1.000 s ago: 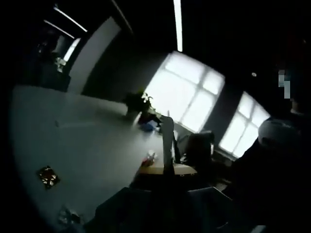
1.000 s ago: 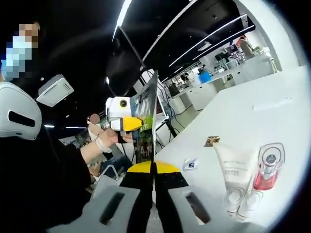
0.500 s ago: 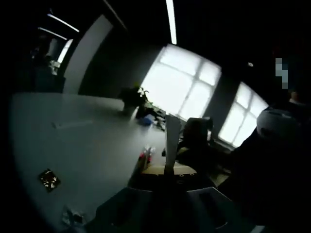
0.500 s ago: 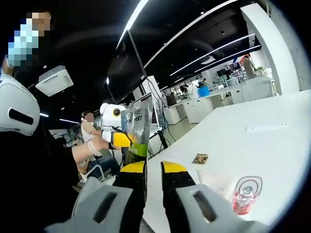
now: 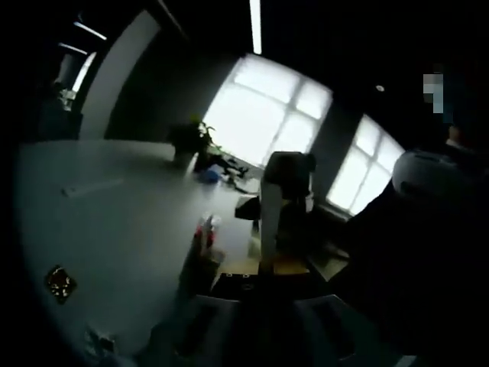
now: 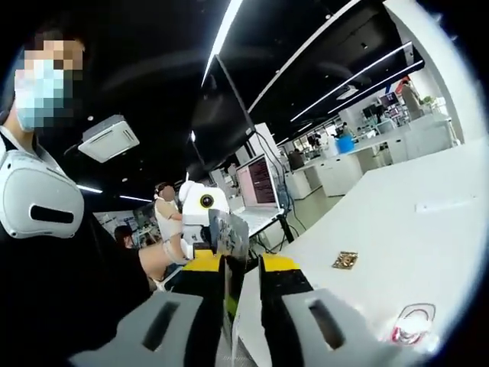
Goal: Arrange the skincare products in the storage area until every visible bottle or jar stands upright without overlapping.
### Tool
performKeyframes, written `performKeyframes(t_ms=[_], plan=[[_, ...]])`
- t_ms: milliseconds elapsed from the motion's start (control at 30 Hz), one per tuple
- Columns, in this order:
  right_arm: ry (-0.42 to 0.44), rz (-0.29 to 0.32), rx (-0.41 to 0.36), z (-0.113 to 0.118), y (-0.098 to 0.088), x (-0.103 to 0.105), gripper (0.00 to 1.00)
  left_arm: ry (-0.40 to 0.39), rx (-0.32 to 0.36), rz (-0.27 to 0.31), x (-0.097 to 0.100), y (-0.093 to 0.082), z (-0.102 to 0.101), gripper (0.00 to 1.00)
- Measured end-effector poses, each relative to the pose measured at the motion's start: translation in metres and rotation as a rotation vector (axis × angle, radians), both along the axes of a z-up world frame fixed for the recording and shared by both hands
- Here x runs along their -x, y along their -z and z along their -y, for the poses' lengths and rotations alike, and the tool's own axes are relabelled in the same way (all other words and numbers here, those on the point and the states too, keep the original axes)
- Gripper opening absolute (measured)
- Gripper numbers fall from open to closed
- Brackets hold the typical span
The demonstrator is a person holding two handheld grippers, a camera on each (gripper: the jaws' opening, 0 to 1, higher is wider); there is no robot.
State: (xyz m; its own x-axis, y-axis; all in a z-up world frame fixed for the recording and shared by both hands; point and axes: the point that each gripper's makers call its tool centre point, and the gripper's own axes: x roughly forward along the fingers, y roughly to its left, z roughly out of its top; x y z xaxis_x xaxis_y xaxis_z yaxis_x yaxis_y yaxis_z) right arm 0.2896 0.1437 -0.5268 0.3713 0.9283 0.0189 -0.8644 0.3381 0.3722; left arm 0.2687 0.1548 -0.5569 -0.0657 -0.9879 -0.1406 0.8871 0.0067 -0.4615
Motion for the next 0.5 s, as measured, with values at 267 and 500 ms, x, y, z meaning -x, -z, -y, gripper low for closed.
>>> performKeyframes(t_ms=[267,500], plan=[[-0.012,-0.013,-0.025,-0.003,-0.0052,0.0008,0.02,-0.02,0.012,-0.012,-0.0037,0.0028,-0.0005,0.0],[-0.025,-0.055,-0.055,-0.0038,-0.0068,0.0029,0.01,-0.041,0.047,0.072,-0.0085,-0.0011,0.0002,0.02]])
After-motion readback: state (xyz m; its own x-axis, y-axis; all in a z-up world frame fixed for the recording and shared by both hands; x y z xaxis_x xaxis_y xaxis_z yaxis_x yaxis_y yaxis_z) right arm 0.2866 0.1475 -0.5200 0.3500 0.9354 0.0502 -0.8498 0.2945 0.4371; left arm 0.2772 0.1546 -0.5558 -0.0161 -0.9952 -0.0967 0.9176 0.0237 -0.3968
